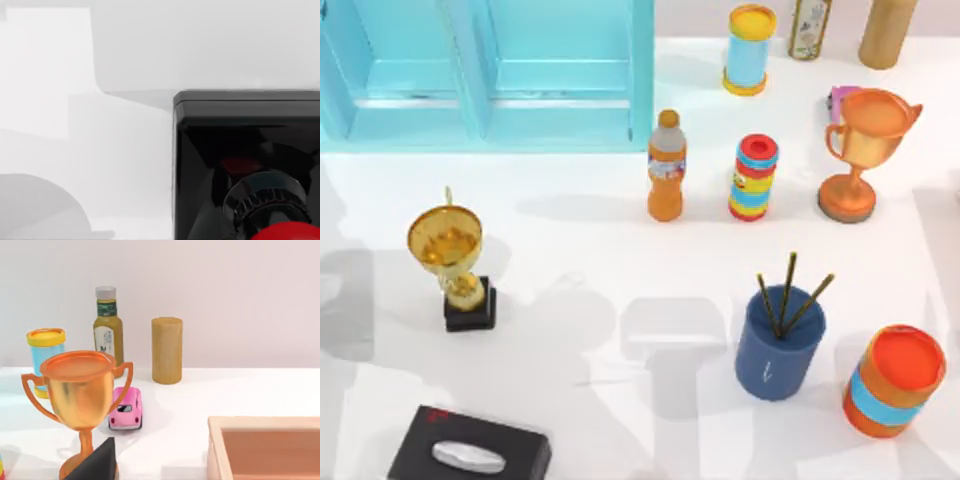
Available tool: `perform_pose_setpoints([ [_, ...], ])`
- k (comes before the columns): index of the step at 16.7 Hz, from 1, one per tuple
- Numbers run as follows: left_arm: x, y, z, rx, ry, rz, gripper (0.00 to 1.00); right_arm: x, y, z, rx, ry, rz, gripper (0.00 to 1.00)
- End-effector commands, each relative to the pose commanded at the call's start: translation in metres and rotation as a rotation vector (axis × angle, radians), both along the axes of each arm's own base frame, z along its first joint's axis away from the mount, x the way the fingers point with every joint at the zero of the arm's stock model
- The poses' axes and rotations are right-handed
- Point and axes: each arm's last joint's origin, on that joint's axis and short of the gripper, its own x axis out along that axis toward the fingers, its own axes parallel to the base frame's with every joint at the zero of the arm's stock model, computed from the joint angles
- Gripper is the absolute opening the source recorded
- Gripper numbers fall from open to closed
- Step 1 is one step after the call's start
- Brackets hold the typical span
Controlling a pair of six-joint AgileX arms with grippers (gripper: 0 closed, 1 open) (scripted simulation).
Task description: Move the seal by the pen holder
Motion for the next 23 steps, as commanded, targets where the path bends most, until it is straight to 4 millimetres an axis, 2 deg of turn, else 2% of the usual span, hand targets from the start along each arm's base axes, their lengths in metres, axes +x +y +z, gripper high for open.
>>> perform_pose_setpoints([
  [3, 0.003, -0.005, 0.006, 0.002, -0.008, -0.004, 0.00, 0.000, 0.000, 0.000, 0.000, 0.000, 0.000, 1.00],
  [5, 0.010, -0.019, 0.024, 0.006, -0.027, -0.007, 0.00, 0.000, 0.000, 0.000, 0.000, 0.000, 0.000, 1.00],
  [9, 0.018, -0.067, 0.077, 0.007, -0.037, -0.005, 0.00, 0.000, 0.000, 0.000, 0.000, 0.000, 0.000, 1.00],
  [12, 0.009, -0.107, 0.115, 0.004, -0.013, 0.002, 0.00, 0.000, 0.000, 0.000, 0.000, 0.000, 0.000, 1.00],
  [14, 0.002, -0.130, 0.132, 0.002, -0.002, -0.002, 0.00, 0.000, 0.000, 0.000, 0.000, 0.000, 0.000, 1.00],
  [16, -0.002, -0.140, 0.140, 0.000, -0.001, -0.003, 0.00, 0.000, 0.000, 0.000, 0.000, 0.000, 0.000, 1.00],
  [21, -0.002, -0.140, 0.139, 0.000, 0.002, -0.002, 0.00, 0.000, 0.000, 0.000, 0.000, 0.000, 0.000, 1.00],
  [23, -0.005, -0.149, 0.149, 0.005, -0.036, -0.026, 0.00, 0.000, 0.000, 0.000, 0.000, 0.000, 0.000, 1.00],
])
